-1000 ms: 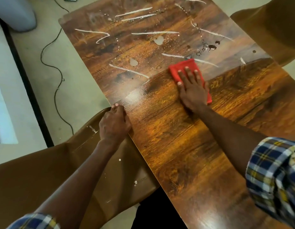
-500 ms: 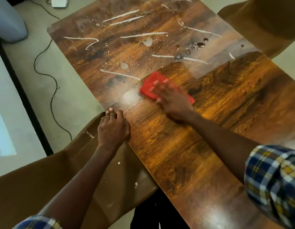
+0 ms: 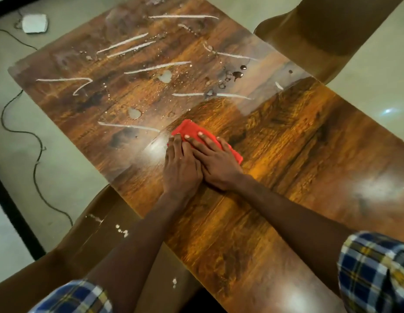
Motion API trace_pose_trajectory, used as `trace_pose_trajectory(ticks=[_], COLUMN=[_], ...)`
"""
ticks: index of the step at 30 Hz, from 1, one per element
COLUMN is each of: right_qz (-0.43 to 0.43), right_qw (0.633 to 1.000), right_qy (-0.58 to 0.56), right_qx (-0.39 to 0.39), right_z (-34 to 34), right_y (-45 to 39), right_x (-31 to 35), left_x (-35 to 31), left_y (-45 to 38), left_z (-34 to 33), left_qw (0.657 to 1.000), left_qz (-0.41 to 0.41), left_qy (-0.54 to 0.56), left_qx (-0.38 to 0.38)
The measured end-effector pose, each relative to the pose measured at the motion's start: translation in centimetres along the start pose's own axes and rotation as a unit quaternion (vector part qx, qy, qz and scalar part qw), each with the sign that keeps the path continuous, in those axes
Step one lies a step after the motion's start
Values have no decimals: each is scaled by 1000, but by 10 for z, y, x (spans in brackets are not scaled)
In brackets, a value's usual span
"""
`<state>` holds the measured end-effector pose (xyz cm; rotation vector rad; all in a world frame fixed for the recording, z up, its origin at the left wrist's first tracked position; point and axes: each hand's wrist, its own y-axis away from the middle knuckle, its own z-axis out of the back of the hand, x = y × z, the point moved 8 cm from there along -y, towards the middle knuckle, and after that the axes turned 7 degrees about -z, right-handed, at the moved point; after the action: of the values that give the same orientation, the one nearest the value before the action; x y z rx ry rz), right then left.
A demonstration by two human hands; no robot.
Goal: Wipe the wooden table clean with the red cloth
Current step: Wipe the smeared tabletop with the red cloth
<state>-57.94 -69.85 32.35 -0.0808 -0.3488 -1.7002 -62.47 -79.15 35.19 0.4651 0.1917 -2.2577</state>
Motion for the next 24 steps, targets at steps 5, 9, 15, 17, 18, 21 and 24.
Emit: trace_pose_trajectory(ticks=[5, 9, 15, 17, 18, 21, 24], right_qz=[-33, -221, -173, -116, -92, -64, -201], right_qw=[999, 973, 984, 992, 995, 997, 977], right_qy=[22, -25, -2, 12, 12, 28, 3], right_qx=[-31, -67, -49, -48, -46, -40, -63], right_z=[34, 76, 53, 40, 41, 55, 84], right_y=[-37, -70, -54, -43, -43, -61, -83], right_x=[-91, -208, -153, -129, -131, -175, -255], left_x=[-21, -33, -43, -43, -42, -39, -37], left_y=[-33, -92, -127, -125, -126, -127, -127], left_z=[-10, -22, -23, -24, -25, -30, -35], left_qw=[998, 993, 997, 997, 997, 996, 995], left_qz=[-64, -107, -75, -78, -78, -83, -94], left_qy=[-12, -43, -12, -13, -11, -21, -28], left_qx=[-2, 14, -6, -15, -16, -19, -12])
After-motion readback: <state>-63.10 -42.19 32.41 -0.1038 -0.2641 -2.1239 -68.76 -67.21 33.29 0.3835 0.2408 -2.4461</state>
